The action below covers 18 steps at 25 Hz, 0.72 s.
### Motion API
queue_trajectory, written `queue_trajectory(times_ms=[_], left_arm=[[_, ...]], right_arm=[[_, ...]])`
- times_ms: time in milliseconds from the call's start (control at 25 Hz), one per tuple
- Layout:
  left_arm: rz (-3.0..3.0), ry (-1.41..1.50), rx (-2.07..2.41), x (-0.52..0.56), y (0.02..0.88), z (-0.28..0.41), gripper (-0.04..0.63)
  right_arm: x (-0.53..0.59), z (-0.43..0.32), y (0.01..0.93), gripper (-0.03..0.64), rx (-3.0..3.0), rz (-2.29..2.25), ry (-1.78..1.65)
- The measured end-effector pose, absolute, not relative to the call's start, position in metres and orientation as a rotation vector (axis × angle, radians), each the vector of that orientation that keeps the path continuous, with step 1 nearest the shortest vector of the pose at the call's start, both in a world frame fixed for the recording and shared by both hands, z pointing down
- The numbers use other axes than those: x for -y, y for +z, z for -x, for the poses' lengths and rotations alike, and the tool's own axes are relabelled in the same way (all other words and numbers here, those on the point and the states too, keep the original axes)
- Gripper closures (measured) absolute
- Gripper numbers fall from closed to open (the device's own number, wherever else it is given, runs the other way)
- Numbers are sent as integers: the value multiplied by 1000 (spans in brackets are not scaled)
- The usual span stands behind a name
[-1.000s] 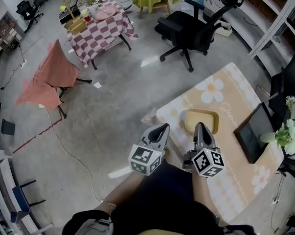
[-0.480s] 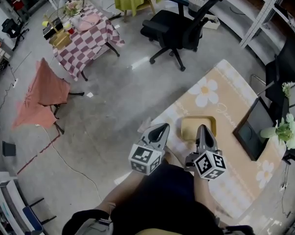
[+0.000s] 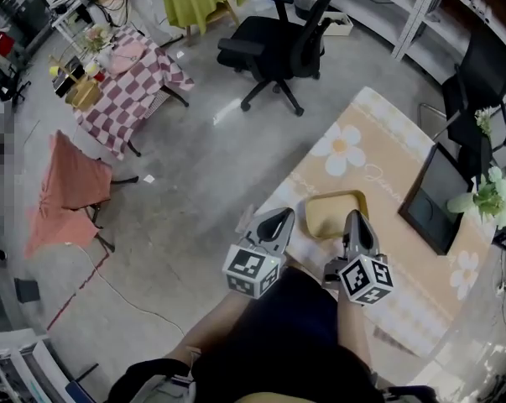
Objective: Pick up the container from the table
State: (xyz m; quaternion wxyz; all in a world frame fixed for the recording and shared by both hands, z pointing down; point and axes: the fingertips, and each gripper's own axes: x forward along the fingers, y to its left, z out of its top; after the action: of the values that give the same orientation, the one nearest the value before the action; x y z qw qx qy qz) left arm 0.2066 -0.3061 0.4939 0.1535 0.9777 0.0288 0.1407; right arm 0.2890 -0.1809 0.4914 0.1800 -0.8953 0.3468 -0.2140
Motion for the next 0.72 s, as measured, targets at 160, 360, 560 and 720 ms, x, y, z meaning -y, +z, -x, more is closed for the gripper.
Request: queue_trajectory(times_ms=[160,360,560,720], left_arm=[[-2806,412,-130,307,491,-209,585],[-2799,451,-213,309,492,-215,584],[-2796,494,-311,310,490,-226,586],[-2792,511,-387,310,487,-237,586]], right_arm=[[179,-288,494,612,-927,2539,-607],[178,-289,494,612,-851,2557,-605],[176,-291,494,612,-763,2576,-610],[173,-294,493,612,-691,2589,-605]])
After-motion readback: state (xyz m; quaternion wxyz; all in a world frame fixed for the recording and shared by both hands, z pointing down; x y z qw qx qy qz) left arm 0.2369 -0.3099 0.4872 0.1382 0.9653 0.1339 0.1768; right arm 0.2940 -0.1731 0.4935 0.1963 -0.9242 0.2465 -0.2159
